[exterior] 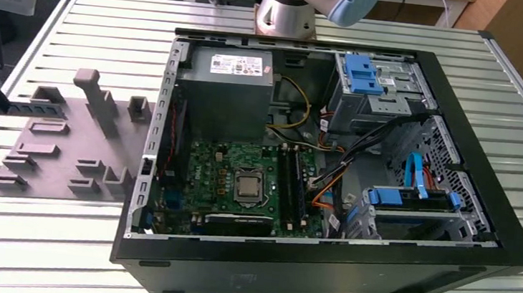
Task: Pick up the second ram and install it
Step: 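Pick up the second ram and move it above second insertion slot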
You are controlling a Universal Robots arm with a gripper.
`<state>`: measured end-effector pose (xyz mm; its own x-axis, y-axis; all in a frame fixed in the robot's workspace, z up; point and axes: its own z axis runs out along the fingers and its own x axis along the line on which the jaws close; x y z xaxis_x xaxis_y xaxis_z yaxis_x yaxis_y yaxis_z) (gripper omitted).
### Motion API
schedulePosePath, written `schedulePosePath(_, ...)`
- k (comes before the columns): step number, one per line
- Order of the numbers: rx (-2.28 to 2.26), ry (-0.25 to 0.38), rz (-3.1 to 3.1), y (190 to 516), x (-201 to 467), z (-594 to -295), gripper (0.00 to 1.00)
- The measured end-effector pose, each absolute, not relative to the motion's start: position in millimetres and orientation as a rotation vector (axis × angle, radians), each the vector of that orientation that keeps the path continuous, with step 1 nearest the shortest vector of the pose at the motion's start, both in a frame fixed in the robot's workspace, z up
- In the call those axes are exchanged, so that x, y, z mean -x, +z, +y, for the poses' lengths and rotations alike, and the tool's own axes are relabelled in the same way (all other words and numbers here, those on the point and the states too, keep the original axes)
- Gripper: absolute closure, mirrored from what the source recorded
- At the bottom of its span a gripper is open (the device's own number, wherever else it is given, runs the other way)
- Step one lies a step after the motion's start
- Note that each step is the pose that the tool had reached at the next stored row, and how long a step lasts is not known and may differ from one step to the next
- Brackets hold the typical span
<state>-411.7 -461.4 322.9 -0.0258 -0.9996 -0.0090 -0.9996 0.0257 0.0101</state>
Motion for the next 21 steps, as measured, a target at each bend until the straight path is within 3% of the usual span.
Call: schedulePosePath(21,-2.192,-0.021,-2.25,362.3,411.7,-461.0,0.86)
